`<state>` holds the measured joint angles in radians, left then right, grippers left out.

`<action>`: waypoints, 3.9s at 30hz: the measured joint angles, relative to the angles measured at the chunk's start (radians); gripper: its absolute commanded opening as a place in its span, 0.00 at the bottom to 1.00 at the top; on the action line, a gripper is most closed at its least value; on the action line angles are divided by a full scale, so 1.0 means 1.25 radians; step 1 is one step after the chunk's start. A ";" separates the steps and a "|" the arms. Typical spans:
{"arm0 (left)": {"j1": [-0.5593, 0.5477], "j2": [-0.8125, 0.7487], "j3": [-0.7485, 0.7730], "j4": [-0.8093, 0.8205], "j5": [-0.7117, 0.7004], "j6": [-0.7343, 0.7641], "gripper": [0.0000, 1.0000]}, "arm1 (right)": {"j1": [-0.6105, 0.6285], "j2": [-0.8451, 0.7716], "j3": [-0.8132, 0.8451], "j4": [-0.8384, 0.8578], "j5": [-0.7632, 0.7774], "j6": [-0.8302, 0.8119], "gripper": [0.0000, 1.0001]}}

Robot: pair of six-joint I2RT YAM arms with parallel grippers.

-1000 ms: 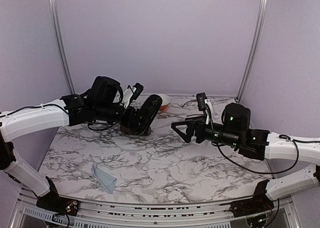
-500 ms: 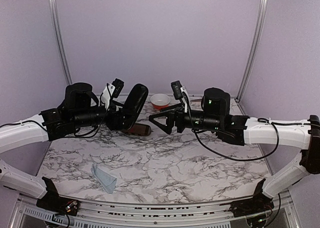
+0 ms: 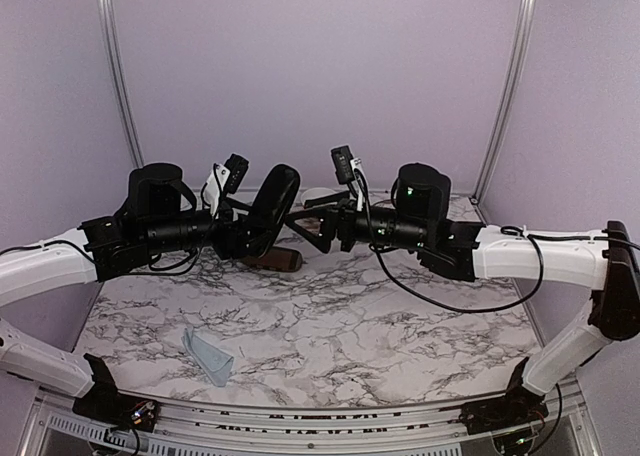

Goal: Organize the sunglasses
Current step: Open the sunglasses case.

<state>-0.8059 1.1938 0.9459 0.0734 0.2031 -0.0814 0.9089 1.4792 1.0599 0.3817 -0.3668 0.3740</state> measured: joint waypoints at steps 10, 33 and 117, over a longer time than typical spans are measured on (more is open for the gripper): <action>0.000 0.000 0.000 0.002 0.005 -0.001 0.44 | 0.001 0.069 0.043 0.001 0.007 0.022 0.76; 0.005 0.000 0.000 0.004 0.027 -0.019 0.42 | 0.001 0.088 0.058 -0.001 0.030 0.029 0.75; 0.034 -0.021 -0.052 0.033 0.085 -0.036 0.34 | -0.027 0.106 0.139 -0.199 0.006 0.053 0.75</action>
<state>-0.7635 1.1679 0.8810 0.1143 0.3096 -0.1268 0.8753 1.6112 1.2339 0.1326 -0.3588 0.4404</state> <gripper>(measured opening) 0.605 0.754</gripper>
